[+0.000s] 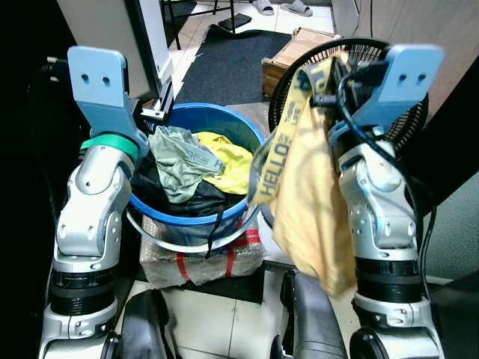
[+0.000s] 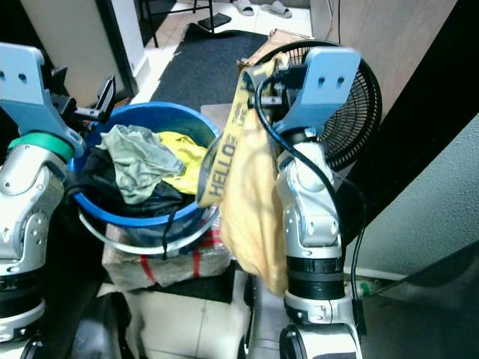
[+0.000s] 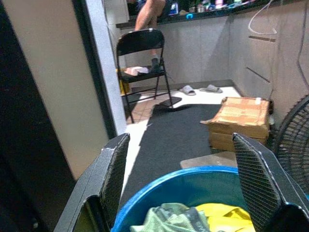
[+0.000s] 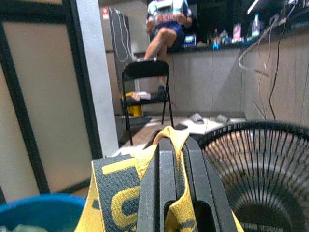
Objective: Clothes washing
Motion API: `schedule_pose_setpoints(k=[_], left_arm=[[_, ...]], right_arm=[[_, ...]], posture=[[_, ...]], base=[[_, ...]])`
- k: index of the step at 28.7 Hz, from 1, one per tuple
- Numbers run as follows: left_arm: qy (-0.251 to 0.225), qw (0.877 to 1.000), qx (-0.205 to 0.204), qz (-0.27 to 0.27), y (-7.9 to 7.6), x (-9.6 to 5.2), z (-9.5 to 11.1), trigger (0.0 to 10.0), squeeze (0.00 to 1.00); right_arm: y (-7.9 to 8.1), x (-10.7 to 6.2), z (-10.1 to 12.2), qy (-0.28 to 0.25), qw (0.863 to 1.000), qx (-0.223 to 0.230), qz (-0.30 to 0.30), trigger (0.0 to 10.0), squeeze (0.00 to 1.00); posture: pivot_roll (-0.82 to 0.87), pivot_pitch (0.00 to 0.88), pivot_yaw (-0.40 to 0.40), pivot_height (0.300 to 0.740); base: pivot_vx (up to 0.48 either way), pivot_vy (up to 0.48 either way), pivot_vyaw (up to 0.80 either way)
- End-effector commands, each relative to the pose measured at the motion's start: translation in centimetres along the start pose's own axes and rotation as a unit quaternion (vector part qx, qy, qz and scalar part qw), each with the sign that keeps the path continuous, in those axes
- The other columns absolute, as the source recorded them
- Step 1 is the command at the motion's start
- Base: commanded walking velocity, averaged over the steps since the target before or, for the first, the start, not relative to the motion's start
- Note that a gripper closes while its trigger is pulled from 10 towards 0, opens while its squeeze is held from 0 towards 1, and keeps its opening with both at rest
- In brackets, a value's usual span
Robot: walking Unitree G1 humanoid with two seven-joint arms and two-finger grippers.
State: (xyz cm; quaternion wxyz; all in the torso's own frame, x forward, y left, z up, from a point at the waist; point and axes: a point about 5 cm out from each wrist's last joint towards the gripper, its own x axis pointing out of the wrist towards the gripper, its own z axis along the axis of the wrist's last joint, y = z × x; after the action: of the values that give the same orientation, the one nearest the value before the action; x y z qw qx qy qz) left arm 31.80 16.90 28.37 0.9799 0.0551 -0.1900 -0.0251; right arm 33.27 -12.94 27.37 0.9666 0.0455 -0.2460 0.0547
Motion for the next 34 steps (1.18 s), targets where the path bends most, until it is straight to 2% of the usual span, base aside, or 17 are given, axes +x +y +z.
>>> schedule_pose_setpoints(k=[1,8,14,22,34], left_arm=[[0.014,1.000,0.009,0.005,0.2,-0.2,-0.6,10.0,0.00],[0.024,1.000,0.004,0.016,0.5,-0.5,-1.1,10.0,0.00],[0.024,1.000,-0.006,0.011,0.4,-0.8,-1.0,10.0,0.00],[0.024,1.000,0.004,0.007,0.2,-1.0,-1.0,10.0,0.00],[0.025,1.000,-0.002,-0.002,-0.4,-1.2,-1.1,10.0,0.00]], right_arm=[[0.1,-0.3,-0.6,0.007,1.000,0.001,0.001,10.0,0.00],[0.5,-0.3,-0.9,0.007,1.000,0.010,0.007,10.0,0.00],[0.9,-0.5,-0.9,0.000,0.999,0.041,0.013,10.0,0.00],[0.4,-0.1,-1.6,0.019,0.999,0.026,-0.008,10.0,0.00],[0.4,-0.1,-2.0,0.026,0.999,0.017,-0.007,10.0,0.00]], posture=[[0.03,0.062,0.029,0.475],[0.04,0.077,0.030,0.475],[0.05,0.082,0.035,0.475],[0.06,0.080,0.032,0.490],[0.06,0.060,0.027,0.544]], base=[[0.000,0.000,0.00],[0.000,0.000,0.00],[0.000,0.000,0.00],[0.000,0.000,0.00],[0.000,0.000,0.00]])
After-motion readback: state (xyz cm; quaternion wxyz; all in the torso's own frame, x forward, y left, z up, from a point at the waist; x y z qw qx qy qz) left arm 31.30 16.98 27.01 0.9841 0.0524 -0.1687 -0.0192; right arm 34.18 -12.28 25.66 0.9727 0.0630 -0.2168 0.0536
